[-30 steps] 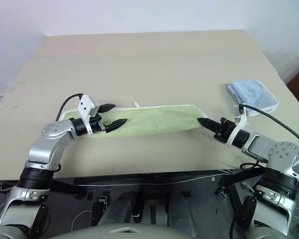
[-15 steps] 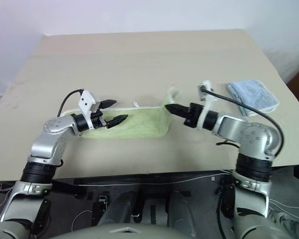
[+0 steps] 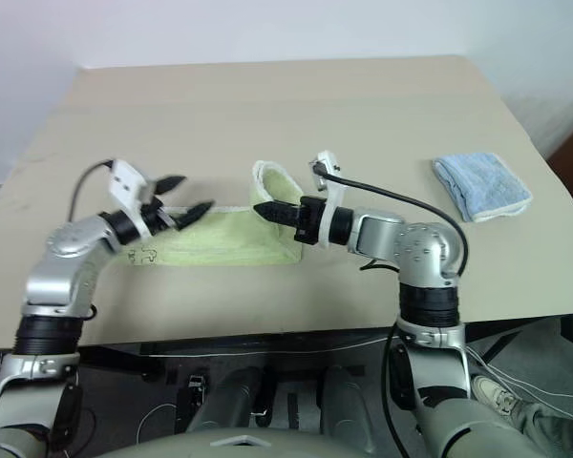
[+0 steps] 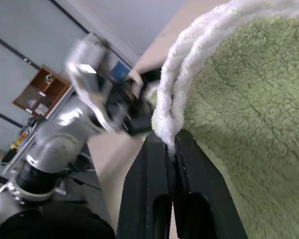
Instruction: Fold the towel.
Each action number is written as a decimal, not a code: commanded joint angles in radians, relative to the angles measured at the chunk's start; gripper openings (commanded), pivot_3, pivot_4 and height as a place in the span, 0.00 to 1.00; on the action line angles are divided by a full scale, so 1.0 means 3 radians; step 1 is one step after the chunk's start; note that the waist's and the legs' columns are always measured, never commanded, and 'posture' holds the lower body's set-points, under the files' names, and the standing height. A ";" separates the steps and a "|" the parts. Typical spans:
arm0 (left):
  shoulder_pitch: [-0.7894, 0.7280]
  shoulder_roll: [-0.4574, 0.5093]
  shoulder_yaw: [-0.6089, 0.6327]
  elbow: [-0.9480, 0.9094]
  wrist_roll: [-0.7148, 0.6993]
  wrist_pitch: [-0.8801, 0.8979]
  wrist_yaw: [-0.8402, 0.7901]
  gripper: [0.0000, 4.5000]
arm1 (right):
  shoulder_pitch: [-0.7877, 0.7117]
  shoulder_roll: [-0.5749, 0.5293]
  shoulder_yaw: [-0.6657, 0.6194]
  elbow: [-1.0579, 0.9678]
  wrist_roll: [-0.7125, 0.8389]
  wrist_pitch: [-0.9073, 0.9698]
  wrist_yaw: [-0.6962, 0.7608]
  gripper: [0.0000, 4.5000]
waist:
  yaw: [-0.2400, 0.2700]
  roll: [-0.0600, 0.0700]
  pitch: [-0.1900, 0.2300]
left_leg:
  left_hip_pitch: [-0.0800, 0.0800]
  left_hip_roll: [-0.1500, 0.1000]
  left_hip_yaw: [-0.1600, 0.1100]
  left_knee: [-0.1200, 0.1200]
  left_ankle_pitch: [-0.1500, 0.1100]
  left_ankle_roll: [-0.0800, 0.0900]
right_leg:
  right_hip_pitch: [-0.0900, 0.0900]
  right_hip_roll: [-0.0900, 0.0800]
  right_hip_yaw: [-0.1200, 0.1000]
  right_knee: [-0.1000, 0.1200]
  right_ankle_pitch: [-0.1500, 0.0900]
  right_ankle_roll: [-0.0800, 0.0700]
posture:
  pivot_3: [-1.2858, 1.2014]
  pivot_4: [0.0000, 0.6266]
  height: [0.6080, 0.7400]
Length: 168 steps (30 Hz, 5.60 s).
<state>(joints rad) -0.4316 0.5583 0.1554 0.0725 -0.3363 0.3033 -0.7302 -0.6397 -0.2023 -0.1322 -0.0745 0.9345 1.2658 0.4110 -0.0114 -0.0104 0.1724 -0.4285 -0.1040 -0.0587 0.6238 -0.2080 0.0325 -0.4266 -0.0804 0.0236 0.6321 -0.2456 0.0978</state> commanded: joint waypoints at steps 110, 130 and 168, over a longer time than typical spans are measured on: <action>0.0041 -0.0369 -0.0744 -0.0585 -0.0454 0.0177 -0.0785 0.00 | 0.0553 -0.0212 0.0871 0.0044 -0.1310 -0.2204 0.0314 0.01 | -0.0008 -0.0001 -0.0002 | 0.0008 -0.0002 0.0000 -0.0005 0.0007 -0.0002 | 0.0002 0.0003 0.0003 0.0005 0.0002 0.0004 | 0.52 0.24 1.00; 0.0081 -0.0681 -0.1186 0.0937 0.0500 -0.0874 -0.0720 0.00 | 0.0553 0.0248 0.0979 0.0812 -0.2187 -0.2789 0.0159 0.01 | -0.0005 0.0003 -0.0006 | 0.0045 -0.0003 -0.0001 -0.0006 0.0003 -0.0011 | 0.0024 0.0003 0.0003 0.0007 0.0002 0.0003 | 0.52 0.24 1.00; 0.1347 -0.0019 0.2284 -0.1949 -0.1825 0.3381 0.1791 0.99 | -0.0367 -0.0356 0.1301 0.0730 -0.1868 -0.2555 0.1883 1.00 | -0.0006 -0.0004 -0.0001 | 0.0056 -0.0002 -0.0006 -0.0028 0.0002 -0.0013 | 0.0027 0.0005 0.0003 -0.0003 0.0000 0.0004 | 0.52 0.24 1.00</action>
<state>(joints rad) -0.0250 0.5714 0.7656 -0.4559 -0.8452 1.2729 -0.2382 -0.7168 -0.3233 0.2608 0.1466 0.3754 0.5279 0.9579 -0.0132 -0.0116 0.1723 -0.4117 -0.1048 -0.0603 0.6153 -0.2072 0.0285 -0.4183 -0.0791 0.0246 0.6311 -0.2454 0.0988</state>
